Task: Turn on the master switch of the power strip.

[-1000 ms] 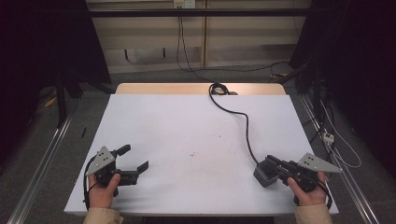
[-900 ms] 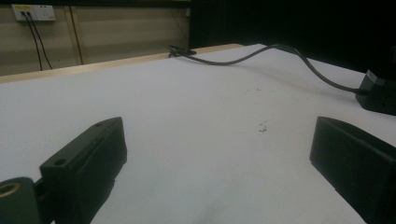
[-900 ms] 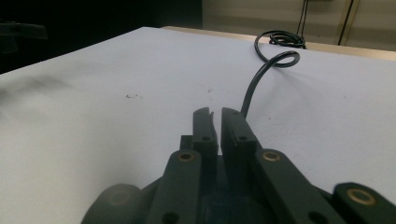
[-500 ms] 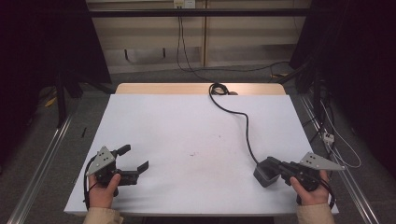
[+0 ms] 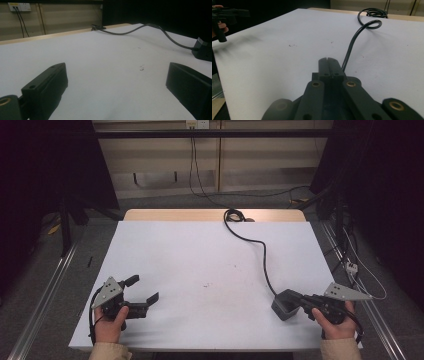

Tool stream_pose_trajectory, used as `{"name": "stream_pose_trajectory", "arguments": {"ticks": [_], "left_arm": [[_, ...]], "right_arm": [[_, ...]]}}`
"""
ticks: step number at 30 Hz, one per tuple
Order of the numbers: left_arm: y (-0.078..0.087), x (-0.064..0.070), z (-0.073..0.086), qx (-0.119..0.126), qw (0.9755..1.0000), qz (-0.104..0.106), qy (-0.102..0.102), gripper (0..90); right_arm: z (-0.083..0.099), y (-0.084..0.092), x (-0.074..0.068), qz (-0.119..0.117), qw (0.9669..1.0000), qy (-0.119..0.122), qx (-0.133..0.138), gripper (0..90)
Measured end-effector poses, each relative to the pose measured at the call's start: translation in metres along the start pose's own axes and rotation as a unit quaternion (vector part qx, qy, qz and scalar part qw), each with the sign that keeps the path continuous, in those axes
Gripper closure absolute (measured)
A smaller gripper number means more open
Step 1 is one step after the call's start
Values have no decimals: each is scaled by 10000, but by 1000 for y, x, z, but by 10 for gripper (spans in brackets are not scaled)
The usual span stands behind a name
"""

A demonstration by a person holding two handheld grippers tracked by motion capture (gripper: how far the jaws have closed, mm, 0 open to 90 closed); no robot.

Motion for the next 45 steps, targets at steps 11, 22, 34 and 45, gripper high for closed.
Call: {"name": "stream_pose_trajectory", "arguments": {"ticks": [11,22,34,45], "left_arm": [[1,0,0,1,10000,-16,2,35],[1,0,0,-4,10000,-15,-2,35],[1,0,0,-1,10000,-16,4,35],[0,0,0,-12,10000,-31,-1,35]], "right_arm": [[1,2,1,-71,10000,-57,-25,900],[3,2,2,-75,9999,-34,-69,900],[7,3,2,-93,9998,63,-167,900],[10,8,5,-46,9997,70,-231,900]]}}
Point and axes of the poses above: each handheld gripper's, and its own axes: y roughly backward along the jaws, z roughly out of its underside, x roughly to its right, the point moved 9 cm from there along -y, roughly forward along the jaws, and after that the axes turned 6 degrees about -y, right-handed, at the moved point
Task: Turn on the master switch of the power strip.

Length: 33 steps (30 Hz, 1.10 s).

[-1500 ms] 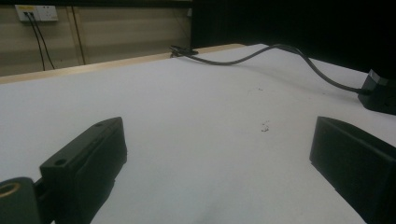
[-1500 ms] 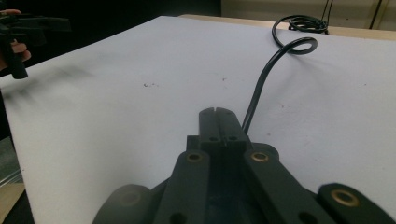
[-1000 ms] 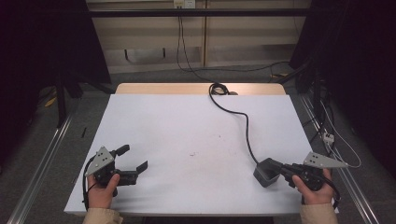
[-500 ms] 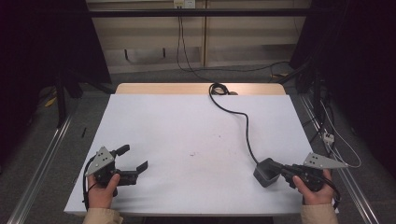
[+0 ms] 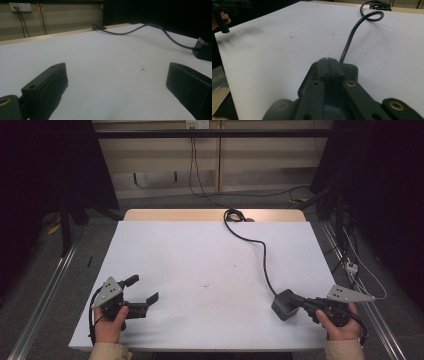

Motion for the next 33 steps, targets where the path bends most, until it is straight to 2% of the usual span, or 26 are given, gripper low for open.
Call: {"name": "stream_pose_trajectory", "arguments": {"ticks": [33], "left_arm": [[-7,2,-1,-3,10000,67,-7,35]], "right_arm": [[8,2,0,28,9999,13,-114,900]]}}
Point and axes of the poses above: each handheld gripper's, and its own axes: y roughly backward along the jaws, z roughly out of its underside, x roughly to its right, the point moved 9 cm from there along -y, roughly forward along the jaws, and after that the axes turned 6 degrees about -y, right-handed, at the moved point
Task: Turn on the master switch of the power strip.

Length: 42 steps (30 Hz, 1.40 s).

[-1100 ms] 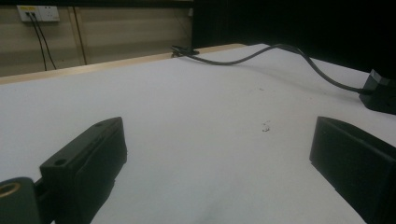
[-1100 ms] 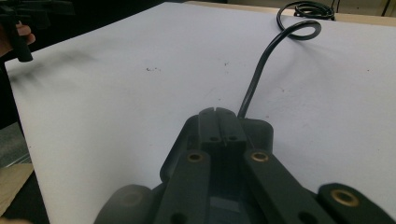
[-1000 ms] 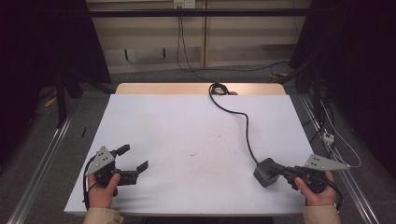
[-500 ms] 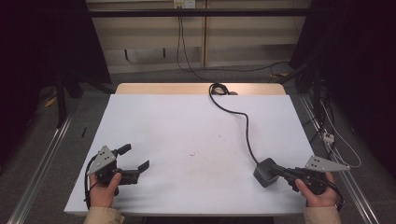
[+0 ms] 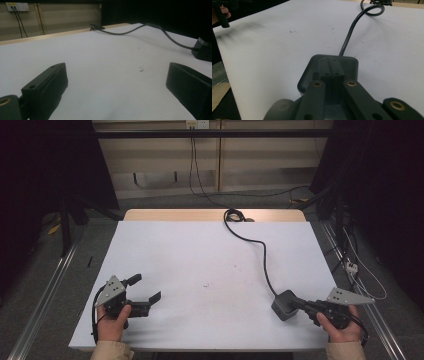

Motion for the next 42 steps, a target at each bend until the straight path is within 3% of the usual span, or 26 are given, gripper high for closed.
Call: {"name": "stream_pose_trajectory", "arguments": {"ticks": [42], "left_arm": [[2,1,1,-9,10000,-11,-11,35]], "right_arm": [[1,-2,-1,61,9998,148,-110,900]]}}
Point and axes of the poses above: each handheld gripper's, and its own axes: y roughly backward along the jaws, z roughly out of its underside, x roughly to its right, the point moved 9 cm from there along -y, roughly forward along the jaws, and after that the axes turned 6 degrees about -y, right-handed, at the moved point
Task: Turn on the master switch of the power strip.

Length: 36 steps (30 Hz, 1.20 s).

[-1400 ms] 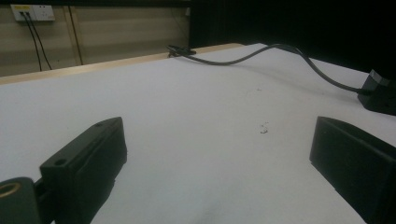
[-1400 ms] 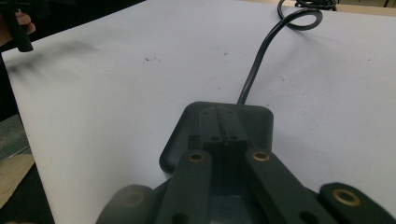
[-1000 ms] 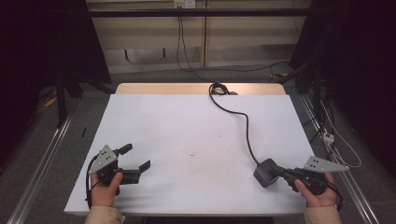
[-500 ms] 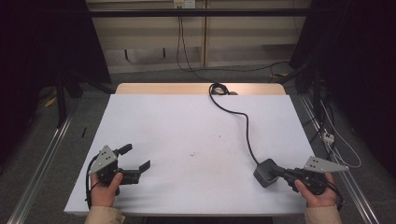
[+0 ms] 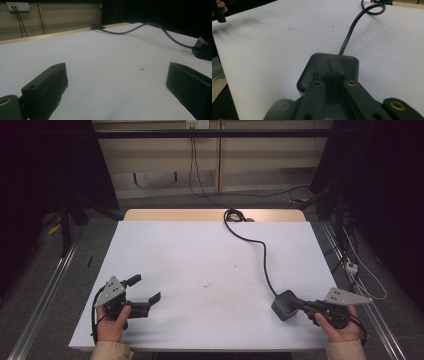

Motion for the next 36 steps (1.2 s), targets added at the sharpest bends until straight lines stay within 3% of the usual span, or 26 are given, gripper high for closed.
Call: {"name": "stream_pose_trajectory", "arguments": {"ticks": [36], "left_arm": [[3,0,1,-6,10000,-27,39,35]], "right_arm": [[0,0,0,36,10000,10,-16,900]]}}
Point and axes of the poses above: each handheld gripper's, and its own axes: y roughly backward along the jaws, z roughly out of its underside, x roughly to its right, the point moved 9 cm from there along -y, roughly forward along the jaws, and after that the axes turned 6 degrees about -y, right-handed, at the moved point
